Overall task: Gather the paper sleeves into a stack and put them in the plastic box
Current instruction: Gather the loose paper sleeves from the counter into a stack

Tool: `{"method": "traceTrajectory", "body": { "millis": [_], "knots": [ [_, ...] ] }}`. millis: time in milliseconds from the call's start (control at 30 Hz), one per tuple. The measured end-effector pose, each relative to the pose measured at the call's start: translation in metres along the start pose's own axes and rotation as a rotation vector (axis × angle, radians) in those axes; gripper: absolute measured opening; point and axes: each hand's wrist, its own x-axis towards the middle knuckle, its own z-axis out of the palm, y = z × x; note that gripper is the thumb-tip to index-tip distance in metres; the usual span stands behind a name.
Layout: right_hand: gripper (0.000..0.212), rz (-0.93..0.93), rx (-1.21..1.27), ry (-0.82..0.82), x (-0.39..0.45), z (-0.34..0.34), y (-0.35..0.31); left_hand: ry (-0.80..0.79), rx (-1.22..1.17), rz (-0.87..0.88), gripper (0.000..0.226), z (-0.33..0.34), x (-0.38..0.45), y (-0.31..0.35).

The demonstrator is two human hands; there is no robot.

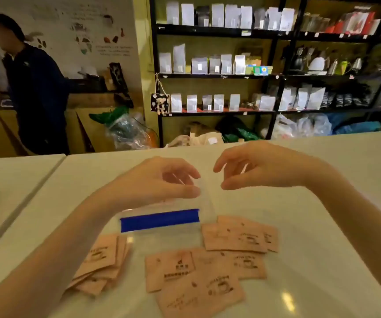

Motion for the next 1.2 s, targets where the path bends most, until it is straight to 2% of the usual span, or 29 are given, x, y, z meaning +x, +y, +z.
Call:
{"method": "traceTrajectory", "body": {
  "millis": [200,400,500,633,933,1200],
  "knots": [
    [0.04,0.096,-0.057,-0.154,-0.013,0.047,0.019,-0.133,0.179,-0.003,0.055,0.051,-0.016,-0.017],
    [0.047,0.174,-0.074,-0.141,-0.02,0.085,0.046,-0.199,0.443,-0.003,0.079,0.091,-0.037,-0.027],
    [0.049,0.181,-0.105,-0.129,-0.024,0.099,0.055,-0.156,0.471,-0.006,0.085,0.103,-0.05,-0.028],
    [0.053,0.185,-0.09,-0.116,-0.028,0.107,0.062,-0.082,0.513,-0.018,0.085,0.109,-0.058,-0.029],
    [0.048,0.173,-0.039,-0.069,-0.032,0.108,0.063,-0.034,0.499,-0.024,0.082,0.117,-0.064,-0.026],
    [0.042,0.076,0.094,0.006,-0.03,0.099,0.044,0.167,0.359,0.057,0.06,0.099,-0.079,-0.035]
  ]
}}
